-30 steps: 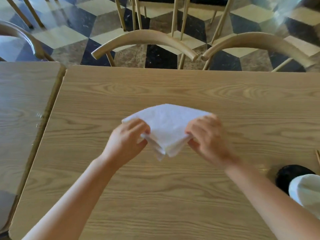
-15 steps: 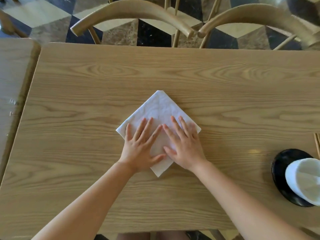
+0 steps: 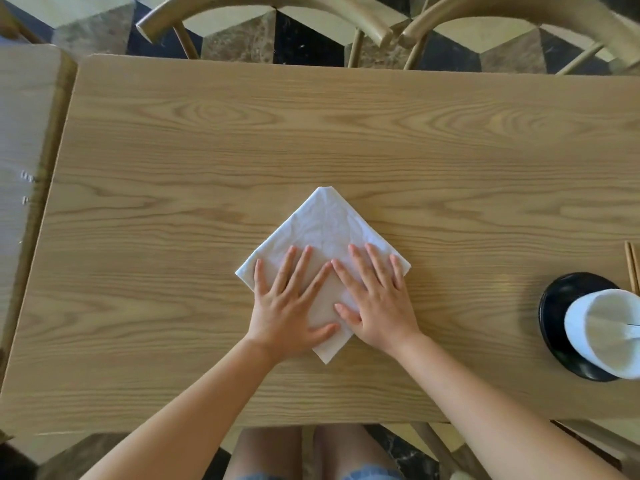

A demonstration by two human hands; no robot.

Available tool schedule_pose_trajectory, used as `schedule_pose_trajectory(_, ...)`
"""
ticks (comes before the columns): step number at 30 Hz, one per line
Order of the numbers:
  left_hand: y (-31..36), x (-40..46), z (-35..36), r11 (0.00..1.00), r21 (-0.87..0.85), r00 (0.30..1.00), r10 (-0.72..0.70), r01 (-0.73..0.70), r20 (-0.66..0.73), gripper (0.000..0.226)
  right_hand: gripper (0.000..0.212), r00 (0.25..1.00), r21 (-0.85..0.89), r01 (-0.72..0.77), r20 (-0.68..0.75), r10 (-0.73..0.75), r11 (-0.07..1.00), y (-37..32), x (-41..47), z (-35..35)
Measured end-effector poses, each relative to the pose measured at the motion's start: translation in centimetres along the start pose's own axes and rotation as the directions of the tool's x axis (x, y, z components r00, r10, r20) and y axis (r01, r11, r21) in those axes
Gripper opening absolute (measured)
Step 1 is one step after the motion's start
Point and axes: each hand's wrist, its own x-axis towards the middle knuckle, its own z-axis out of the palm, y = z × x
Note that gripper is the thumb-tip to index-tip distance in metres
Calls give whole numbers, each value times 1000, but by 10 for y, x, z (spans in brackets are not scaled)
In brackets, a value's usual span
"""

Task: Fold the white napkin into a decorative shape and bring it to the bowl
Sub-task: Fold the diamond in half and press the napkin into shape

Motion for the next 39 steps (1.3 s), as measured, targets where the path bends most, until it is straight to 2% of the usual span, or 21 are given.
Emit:
schedule_pose_trajectory(2, 0, -2, -3, 1000, -16, 1000, 23, -23, 15, 90, 69, 1000, 20, -9, 4, 9, 1000, -2, -3, -2)
schedule_pose_trajectory(4, -7, -7, -6, 994, -37, 995, 99, -99, -1, 89, 68, 999, 70, 49, -22, -47, 996, 1, -6, -3)
schedule_pose_trajectory(7, -27, -21, -11, 960, -102, 965, 257, -260, -46, 82, 62, 957, 131, 283, -105, -271, 950, 14, -20, -5)
schedule_pose_trajectory(10, -45, -26, -12, 920, -79, 920, 372, -383, -127, 62, 40, 865, 61, 483, -187, -466, 873, 28, -28, -3)
schedule_pose_trajectory(16, -50, -6, -20, 855, 47, 845, 517, -516, -135, 47, 12, 744, -59, 611, -297, -598, 789, 31, -9, -9)
schedule_pose_trajectory(20, -56, -2, -20, 799, 109, 787, 601, -591, -141, 40, 18, 688, -119, 657, -307, -657, 744, 38, -6, -10)
schedule_pose_trajectory(24, -67, 2, -25, 771, 58, 759, 635, -634, -145, 22, 20, 681, -129, 671, -283, -675, 731, 41, -5, -12)
schedule_pose_trajectory(28, -73, 1, -29, 786, 15, 777, 613, -617, -145, 27, 19, 706, -83, 655, -288, -647, 751, 39, -4, -14)
schedule_pose_trajectory(33, -61, -5, -27, 818, -44, 801, 550, -574, -236, 17, 11, 758, -48, 589, -314, -572, 806, 31, -4, -12)
schedule_pose_trajectory(36, -60, -10, -25, 819, -58, 793, 533, -572, -295, 20, 9, 759, -49, 580, -330, -561, 813, 29, -8, -13)
schedule_pose_trajectory(39, -60, -17, -23, 797, -50, 773, 565, -601, -288, 23, 11, 756, -40, 586, -333, -563, 810, 29, -19, -14)
